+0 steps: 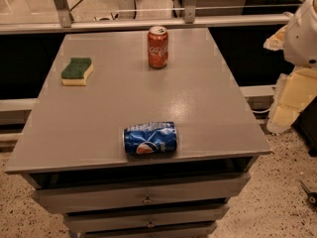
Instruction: Pick coke can
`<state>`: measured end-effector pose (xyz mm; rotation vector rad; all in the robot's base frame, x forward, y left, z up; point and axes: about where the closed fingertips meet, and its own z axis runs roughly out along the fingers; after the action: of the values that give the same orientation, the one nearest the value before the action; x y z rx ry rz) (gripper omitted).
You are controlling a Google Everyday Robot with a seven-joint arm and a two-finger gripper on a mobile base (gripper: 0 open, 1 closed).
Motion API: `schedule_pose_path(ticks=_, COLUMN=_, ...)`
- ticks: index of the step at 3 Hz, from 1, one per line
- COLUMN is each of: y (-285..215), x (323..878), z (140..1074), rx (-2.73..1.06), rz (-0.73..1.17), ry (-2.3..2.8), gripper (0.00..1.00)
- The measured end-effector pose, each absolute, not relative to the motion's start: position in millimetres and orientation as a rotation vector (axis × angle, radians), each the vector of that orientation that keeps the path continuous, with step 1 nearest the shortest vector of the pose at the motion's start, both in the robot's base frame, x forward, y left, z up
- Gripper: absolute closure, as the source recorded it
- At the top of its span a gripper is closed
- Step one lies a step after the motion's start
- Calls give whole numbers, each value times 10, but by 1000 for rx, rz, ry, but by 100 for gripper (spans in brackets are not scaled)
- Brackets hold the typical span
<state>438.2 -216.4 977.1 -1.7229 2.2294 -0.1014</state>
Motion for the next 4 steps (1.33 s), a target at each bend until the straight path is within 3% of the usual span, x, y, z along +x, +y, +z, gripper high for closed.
schedule_pose_path(ticks=2, y=-2204, x=4597, z=9724, rx=-1684, rz=-94, ry=2197, gripper=0)
schedule_pose_path(ticks=4, y=-2111, x=5758, z=9523, rx=-1525, rz=53, ry=2004, gripper=0)
